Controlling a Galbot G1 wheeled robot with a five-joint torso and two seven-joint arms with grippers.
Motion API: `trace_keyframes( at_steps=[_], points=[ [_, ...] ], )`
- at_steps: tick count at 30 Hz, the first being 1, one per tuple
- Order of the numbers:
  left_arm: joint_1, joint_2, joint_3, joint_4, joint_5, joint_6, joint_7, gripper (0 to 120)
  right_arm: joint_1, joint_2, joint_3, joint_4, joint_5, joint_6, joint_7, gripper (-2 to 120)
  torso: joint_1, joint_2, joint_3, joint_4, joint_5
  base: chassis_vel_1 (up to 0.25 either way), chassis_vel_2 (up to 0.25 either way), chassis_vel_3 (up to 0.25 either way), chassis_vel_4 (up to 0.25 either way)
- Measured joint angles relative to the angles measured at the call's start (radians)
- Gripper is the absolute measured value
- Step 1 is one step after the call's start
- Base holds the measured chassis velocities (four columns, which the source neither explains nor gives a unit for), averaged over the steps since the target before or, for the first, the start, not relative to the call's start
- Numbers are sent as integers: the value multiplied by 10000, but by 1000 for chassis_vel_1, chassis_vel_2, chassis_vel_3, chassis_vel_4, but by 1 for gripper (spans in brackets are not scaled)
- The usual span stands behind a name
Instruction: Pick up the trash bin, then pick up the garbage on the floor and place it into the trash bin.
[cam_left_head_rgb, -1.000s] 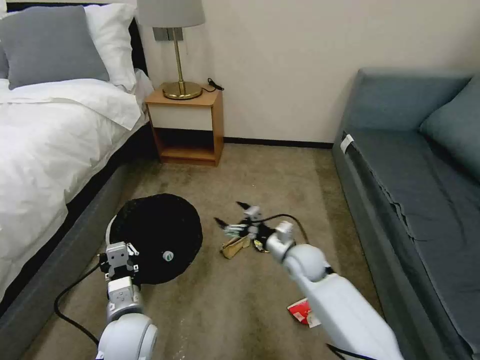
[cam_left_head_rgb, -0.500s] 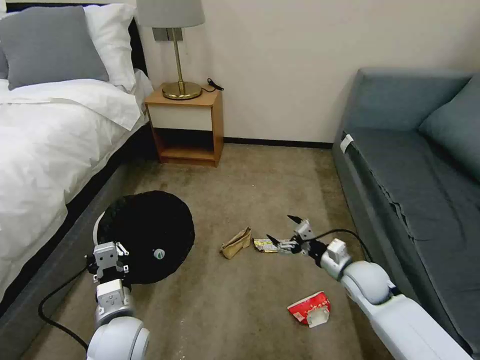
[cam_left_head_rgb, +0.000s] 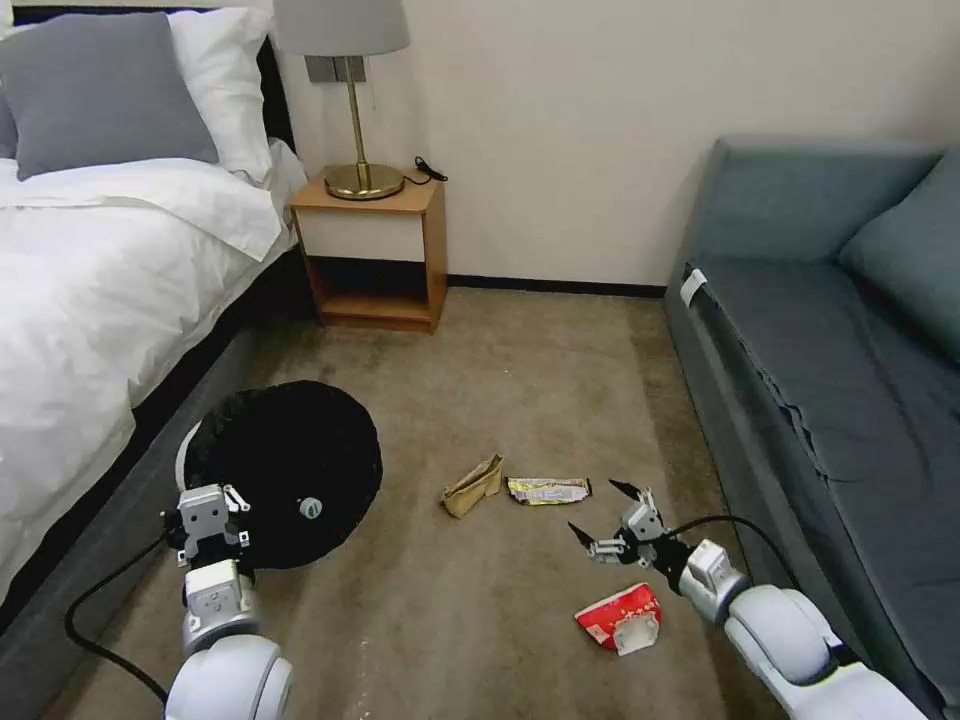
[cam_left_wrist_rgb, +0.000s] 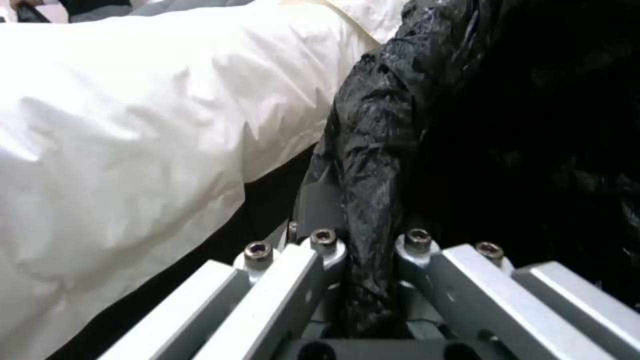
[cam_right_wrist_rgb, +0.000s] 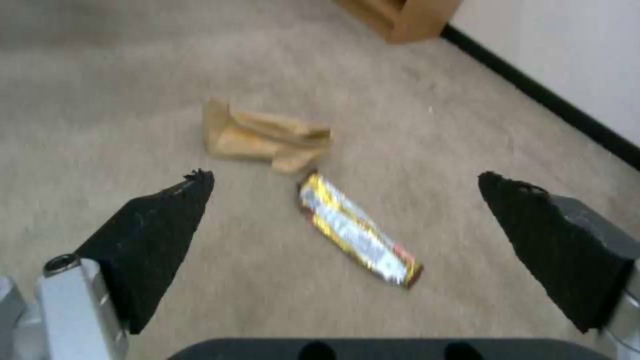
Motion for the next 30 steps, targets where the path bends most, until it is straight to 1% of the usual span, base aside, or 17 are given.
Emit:
trace_keyframes(
  at_steps=[2,5,6,9,14,23,30],
  points=[
    [-1,13,15,11,17,-1,-3,2,-88,-30,24,-91,-212,29,0,100,0,0,0,0,0,0,0,0,0],
    [-61,87,45,76,32,-1,-5,2,-345,-68,35,-539,-958,205,21,100,0,0,0,-1,1,0,0,0,0],
    [-61,87,45,76,32,-1,-5,2,-345,-68,35,-539,-958,205,21,100,0,0,0,-1,1,0,0,0,0],
    [-126,162,69,147,25,-1,0,2,-534,14,83,-980,-1703,459,87,100,0,0,0,-1,0,0,0,0,0],
    [-166,213,112,196,21,0,12,2,-581,83,105,-1261,-2086,529,146,100,0,0,0,-1,0,0,0,0,0],
    [-67,196,352,290,166,-47,50,2,-562,261,372,-2104,-3143,470,43,100,0,0,0,0,1,0,0,0,0],
    [-25,197,372,339,198,-127,60,2,-701,264,426,-2267,-3457,443,-153,100,0,-1,0,0,0,0,0,0,0]
  ],
)
